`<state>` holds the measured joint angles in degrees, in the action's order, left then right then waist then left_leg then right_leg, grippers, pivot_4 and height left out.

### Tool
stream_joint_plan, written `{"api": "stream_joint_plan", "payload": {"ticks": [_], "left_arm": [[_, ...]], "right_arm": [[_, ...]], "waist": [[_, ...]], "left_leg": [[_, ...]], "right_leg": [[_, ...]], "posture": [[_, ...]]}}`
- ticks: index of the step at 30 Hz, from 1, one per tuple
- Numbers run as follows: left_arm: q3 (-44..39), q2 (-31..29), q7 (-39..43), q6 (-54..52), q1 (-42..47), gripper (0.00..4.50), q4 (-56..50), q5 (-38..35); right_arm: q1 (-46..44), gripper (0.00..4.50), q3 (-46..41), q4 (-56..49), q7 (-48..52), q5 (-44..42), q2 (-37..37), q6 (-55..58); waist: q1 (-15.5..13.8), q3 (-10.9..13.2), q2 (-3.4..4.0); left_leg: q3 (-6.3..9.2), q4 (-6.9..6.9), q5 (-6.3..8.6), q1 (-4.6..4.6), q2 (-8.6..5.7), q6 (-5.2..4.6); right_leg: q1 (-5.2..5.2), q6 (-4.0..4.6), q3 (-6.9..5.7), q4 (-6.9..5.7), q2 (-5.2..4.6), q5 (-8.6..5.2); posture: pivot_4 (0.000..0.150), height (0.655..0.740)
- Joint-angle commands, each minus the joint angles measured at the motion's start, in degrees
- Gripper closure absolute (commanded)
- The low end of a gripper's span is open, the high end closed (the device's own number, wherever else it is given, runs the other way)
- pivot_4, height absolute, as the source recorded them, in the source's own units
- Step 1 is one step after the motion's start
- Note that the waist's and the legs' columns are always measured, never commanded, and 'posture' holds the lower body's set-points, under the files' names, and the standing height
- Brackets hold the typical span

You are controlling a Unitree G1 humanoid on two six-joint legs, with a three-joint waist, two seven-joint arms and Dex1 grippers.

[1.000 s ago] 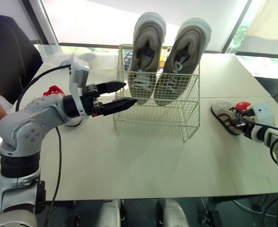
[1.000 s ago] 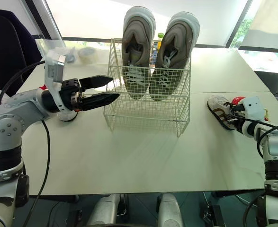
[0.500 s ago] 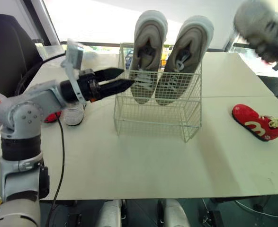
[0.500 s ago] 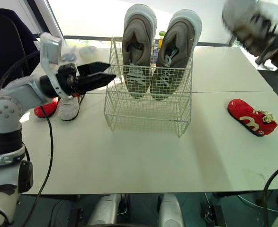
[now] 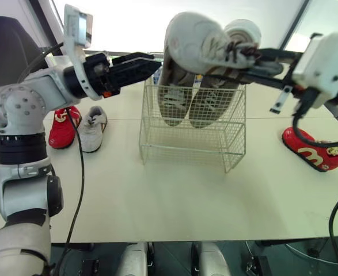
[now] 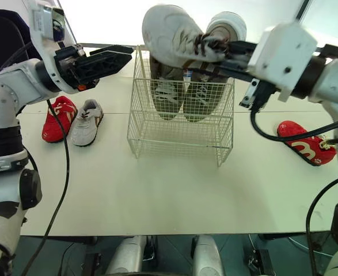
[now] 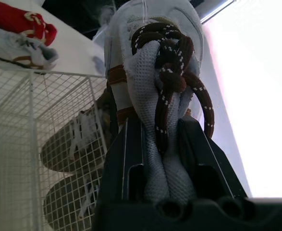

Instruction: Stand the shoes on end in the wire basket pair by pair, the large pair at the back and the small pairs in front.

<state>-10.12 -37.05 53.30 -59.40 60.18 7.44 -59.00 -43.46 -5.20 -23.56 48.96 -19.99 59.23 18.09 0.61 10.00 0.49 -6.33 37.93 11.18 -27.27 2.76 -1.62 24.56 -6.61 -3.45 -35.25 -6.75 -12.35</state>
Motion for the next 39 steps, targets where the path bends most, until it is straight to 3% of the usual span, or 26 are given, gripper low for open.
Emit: {"api": "stream_joint_plan", "payload": {"ticks": [1, 10, 13, 20, 21, 23, 27, 29, 34, 39], "left_arm": [[-0.2, -0.3, 1.1, -0.3, 2.0, 0.0, -0.4, 0.5], [1.9, 0.3, 2.4, 0.1, 0.9, 0.0, -0.7, 3.9], [2.1, 0.7, 2.6, -0.3, 0.3, 0.7, -1.0, 4.2], [1.9, 1.3, 2.5, -0.9, -1.2, 3.97, -2.1, 3.9], [1.3, 1.5, 1.8, -1.1, -1.3, 4.21, -2.1, 3.6], [0.5, 1.9, 0.7, -1.5, -1.5, 4.21, -2.2, 3.0], [-5.1, 4.4, -4.8, -3.1, -2.1, 4.21, -0.9, -1.1], [-7.5, 5.6, -7.4, -4.0, -2.4, 4.21, -1.1, -3.1], [-11.8, 8.5, -12.8, -5.1, -3.4, 4.21, -2.9, -8.0], [-12.8, 11.8, -16.9, -4.1, -3.9, 4.21, -4.5, -10.9]], "right_arm": [[-2.4, 4.17, 1.5, -0.3, 1.3, 2.5, -1.5, -4.8], [-6.7, 4.17, 6.6, 0.6, 5.4, 4.9, -5.6, -9.3], [-7.9, 4.18, 7.2, 0.8, 6.1, 5.2, -6.6, -9.3], [-9.5, 4.18, 6.4, 1.9, 6.6, 4.9, -7.4, -6.3], [-9.2, 3.68, 5.2, 1.7, 6.1, 3.0, -7.5, -3.1], [-8.8, 2.83, 3.4, 1.1, 5.6, 0.0, -7.4, 1.7], [-5.0, 0.72, -8.6, 0.3, 2.4, -17.9, -6.9, 21.3], [-2.7, 0.05, -14.4, 0.7, -0.4, -24.6, -7.4, 27.5], [5.9, 0.05, -24.7, 1.4, -11.4, -39.6, -13.2, 38.5], [7.9, 0.05, -21.3, -1.3, -28.8, -53.6, -28.2, 39.0]], "waist": [[0.1, 0.0, -0.01], [0.0, 0.0, -0.02], [0.0, 0.0, -0.02], [0.0, 0.0, -0.03], [0.0, 0.0, -0.03], [0.0, 0.0, -0.03], [-0.2, 0.1, -0.08], [-0.4, 0.1, -0.18], [-0.2, 0.1, -0.28], [0.2, 0.1, -0.28]], "left_leg": [[0.0, 0.0, 0.0, 0.0, 0.0, 0.0], [-0.03, -0.01, -0.02, 0.0, 0.01, 0.02], [-0.03, -0.01, -0.02, 0.0, 0.01, 0.02], [-0.03, -0.01, -0.03, 0.0, 0.01, 0.03], [-0.03, -0.01, -0.03, 0.0, 0.01, 0.04], [-0.02, -0.01, -0.03, 0.0, 0.01, 0.04], [0.1, -0.01, -0.03, 0.0, 0.03, 0.03], [0.2, 0.0, -0.03, 0.0, 0.03, 0.03], [0.25, 0.0, -0.03, 0.07, 0.03, 0.02], [0.22, -0.01, -0.03, 0.12, 0.05, 0.01]], "right_leg": [[0.0, 0.0, -0.01, 0.0, 0.01, 0.0], [0.01, -0.01, -0.01, -0.06, 0.02, 0.0], [0.01, -0.01, -0.01, -0.06, 0.02, 0.0], [0.02, -0.01, -0.01, -0.07, 0.02, 0.0], [0.02, -0.01, -0.01, -0.07, 0.02, 0.0], [0.02, -0.01, -0.01, -0.07, 0.01, 0.0], [0.01, 0.0, -0.01, -0.09, 0.01, 0.0], [-0.03, 0.0, -0.01, -0.08, 0.01, 0.01], [-0.11, 0.01, -0.03, -0.1, 0.01, 0.01], [-0.06, 0.0, -0.01, -0.25, 0.02, 0.02]], "posture": [[0.15, 0.74], [0.15, 0.74], [0.15, 0.74], [0.15, 0.74], [0.15, 0.74], [0.15, 0.74], [0.15, 0.74], [0.15, 0.74], [0.15, 0.74], [0.15, 0.74]]}}
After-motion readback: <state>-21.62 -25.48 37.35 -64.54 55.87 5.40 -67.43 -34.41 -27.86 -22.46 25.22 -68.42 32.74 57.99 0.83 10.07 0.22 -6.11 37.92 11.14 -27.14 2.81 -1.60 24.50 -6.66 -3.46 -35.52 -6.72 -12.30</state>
